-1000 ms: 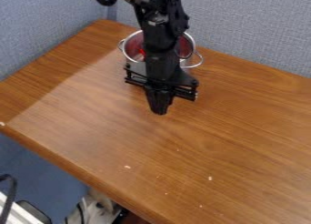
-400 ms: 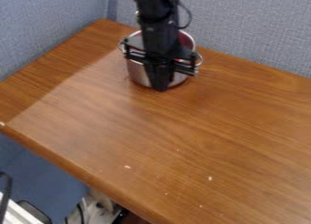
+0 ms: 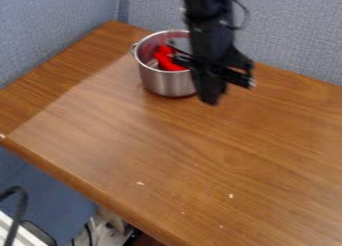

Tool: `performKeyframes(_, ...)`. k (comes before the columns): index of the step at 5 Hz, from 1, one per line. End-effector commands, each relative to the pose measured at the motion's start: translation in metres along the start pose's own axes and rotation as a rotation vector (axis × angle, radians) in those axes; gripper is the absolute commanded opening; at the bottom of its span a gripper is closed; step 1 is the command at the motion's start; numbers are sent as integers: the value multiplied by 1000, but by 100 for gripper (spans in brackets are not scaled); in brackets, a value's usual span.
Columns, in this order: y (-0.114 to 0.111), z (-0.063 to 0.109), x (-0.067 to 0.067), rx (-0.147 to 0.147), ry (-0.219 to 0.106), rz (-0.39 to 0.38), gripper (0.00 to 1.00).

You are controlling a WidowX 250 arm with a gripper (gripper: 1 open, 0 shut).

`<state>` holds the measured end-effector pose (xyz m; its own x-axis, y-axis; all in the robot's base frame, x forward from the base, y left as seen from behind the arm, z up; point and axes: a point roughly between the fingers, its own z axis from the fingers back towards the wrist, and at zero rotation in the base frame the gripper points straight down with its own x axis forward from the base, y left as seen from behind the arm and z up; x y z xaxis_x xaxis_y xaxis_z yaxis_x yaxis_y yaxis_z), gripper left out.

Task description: Move the red object from the metal pot to the table

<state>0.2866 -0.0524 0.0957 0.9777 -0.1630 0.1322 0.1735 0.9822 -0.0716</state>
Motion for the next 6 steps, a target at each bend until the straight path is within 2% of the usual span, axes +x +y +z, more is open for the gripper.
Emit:
performKeyframes(1,-36,-3,15,-4,-24,-19,0)
performKeyframes(2,-37,-11,29,0,-38,24,0)
performKeyframes(5,-31,-9,39,69,-102,213,0)
performKeyframes(6,-18,-13,35,74,-124,213,0)
